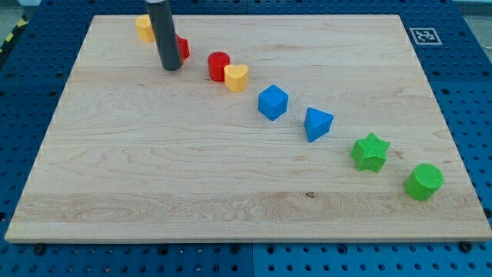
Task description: Move your arm to the bottom center
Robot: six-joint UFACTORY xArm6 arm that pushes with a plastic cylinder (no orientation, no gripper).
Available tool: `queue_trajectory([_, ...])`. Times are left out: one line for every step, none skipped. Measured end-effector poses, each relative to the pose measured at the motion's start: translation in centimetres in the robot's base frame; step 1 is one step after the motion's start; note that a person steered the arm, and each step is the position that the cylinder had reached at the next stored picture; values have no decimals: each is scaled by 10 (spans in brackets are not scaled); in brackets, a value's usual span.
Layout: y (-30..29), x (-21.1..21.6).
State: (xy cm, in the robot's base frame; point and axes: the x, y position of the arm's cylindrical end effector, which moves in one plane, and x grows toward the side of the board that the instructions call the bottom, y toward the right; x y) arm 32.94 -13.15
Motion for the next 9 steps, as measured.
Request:
queue_trajectory([0, 0])
queue_trajectory([0, -10])
queue_trajectory([0, -13])
queue_trajectory([0, -13])
queue_trajectory([0, 22])
queue_trajectory([0, 76])
queue_trajectory([3, 132])
queue_trajectory([5, 182])
queue_trajectory([5, 186])
